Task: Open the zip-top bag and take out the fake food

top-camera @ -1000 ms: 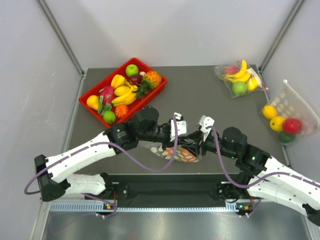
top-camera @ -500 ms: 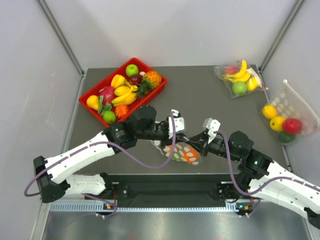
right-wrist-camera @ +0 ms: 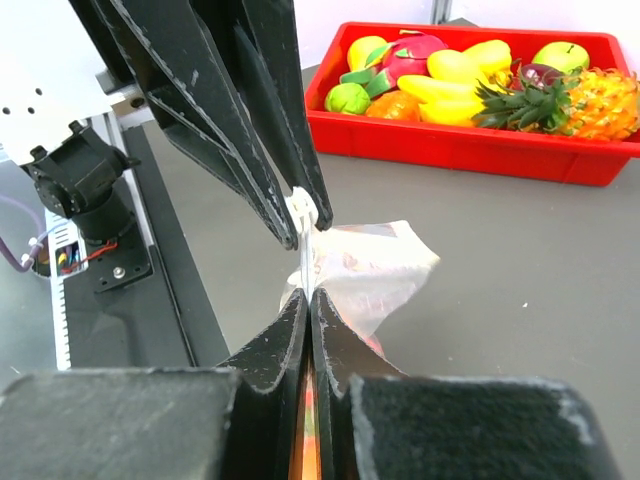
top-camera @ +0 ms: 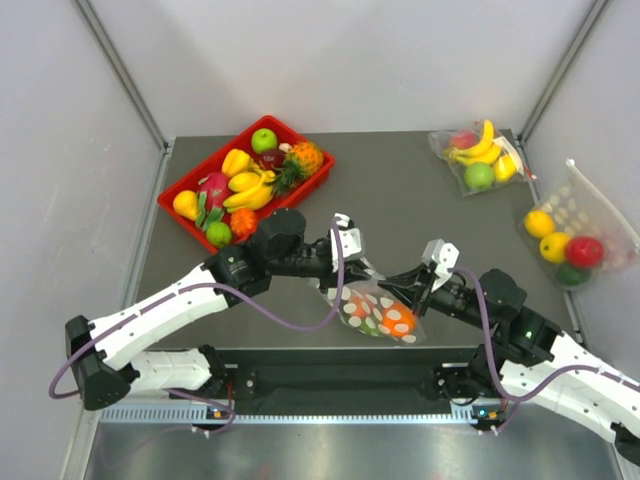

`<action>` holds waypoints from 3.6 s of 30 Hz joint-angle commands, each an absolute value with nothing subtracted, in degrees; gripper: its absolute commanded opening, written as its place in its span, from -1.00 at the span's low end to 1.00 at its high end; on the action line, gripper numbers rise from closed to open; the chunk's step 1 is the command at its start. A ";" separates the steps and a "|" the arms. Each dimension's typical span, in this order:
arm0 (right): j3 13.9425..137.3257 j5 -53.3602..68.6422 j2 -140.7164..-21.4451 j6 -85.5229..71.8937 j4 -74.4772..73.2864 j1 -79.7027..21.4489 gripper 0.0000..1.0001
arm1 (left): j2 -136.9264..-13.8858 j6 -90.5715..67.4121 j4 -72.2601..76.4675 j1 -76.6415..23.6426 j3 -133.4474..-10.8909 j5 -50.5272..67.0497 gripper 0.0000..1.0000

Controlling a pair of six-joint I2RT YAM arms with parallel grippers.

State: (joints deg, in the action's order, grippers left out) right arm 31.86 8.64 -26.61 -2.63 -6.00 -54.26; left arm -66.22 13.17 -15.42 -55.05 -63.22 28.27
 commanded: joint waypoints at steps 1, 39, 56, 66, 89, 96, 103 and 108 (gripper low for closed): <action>32.96 8.00 -23.56 -3.51 -5.01 -54.14 -1.00 | -66.53 12.84 -13.63 -52.48 -61.62 27.33 -1.00; 43.33 3.88 -37.98 4.66 -14.68 -54.05 -1.00 | -67.68 12.74 -15.20 -51.68 -65.39 38.59 -1.00; 42.01 6.15 -28.21 2.64 -14.06 -54.05 -1.00 | -71.01 12.30 -9.58 -51.68 -64.33 35.07 -1.00; 43.68 1.32 -25.14 2.11 -15.90 -54.05 -1.00 | -77.51 13.71 -9.84 -51.68 -64.08 32.27 -1.00; 48.51 -18.03 -34.54 3.43 -12.57 -45.80 -1.00 | -66.37 6.68 -7.56 -46.85 -49.31 19.95 -1.00; 51.06 -11.35 -38.75 4.40 -10.81 -33.32 -1.00 | -64.25 5.45 -8.44 -46.85 -48.16 18.46 -1.00; 53.96 -1.50 -43.06 4.22 -9.50 -22.42 -1.00 | -64.95 4.05 -7.74 -46.93 -47.81 23.27 -1.00; 55.72 4.65 -50.96 4.40 -7.21 -20.66 -1.00 | -67.41 0.97 -2.57 -49.38 -46.67 30.23 -1.00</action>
